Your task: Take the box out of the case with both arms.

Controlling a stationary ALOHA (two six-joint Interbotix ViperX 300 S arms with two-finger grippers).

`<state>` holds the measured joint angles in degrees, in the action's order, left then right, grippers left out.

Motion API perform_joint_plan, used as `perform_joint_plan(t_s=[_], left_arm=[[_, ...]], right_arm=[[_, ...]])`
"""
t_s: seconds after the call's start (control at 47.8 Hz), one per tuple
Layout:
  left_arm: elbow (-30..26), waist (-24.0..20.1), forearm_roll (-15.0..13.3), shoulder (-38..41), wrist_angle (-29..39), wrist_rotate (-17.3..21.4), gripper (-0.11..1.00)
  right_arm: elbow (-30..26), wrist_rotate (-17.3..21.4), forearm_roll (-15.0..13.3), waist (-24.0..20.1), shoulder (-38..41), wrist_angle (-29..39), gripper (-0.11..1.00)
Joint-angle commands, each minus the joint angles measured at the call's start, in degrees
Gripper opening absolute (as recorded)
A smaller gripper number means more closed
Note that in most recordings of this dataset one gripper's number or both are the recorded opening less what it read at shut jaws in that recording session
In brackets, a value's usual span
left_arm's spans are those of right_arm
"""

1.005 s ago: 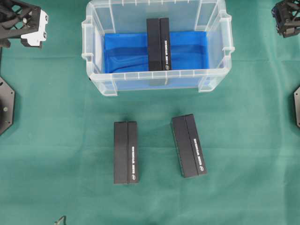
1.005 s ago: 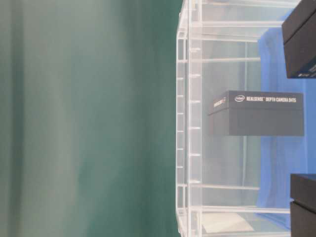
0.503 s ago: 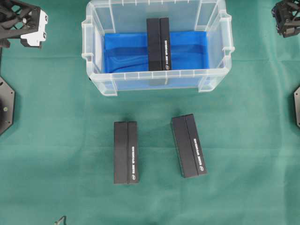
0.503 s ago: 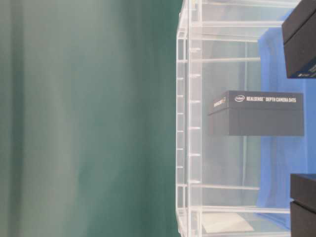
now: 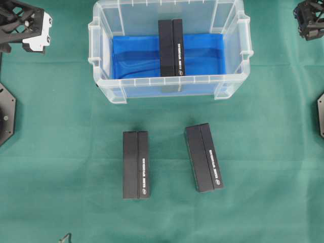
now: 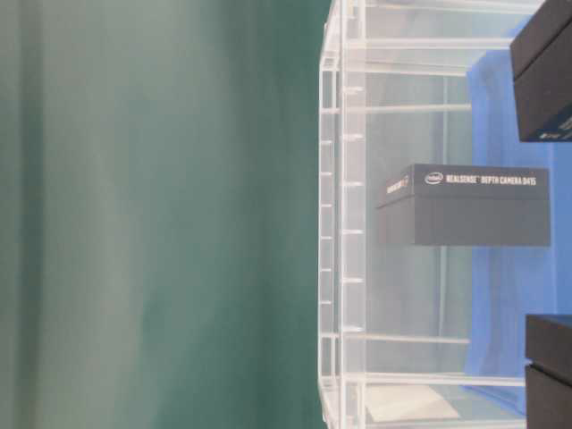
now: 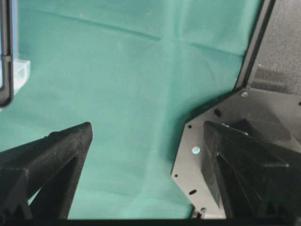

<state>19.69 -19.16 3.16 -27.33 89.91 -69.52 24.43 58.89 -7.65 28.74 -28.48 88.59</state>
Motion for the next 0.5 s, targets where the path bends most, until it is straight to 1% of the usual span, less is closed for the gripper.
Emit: perform_joint_plan(t_s=[0.0,0.482], left_arm=[[-0.5,0.2,0.1,-0.6,0.0,0.2,0.86],[0.6,-0.1,0.1,-0.5,-0.4,0.4,0.86]], right_arm=[[-0.9,0.0,-0.2,0.2,-0.5,-0.2,0.95],[-0.3,0.1,-0.3,0.2,-0.6,-0.6,0.95]])
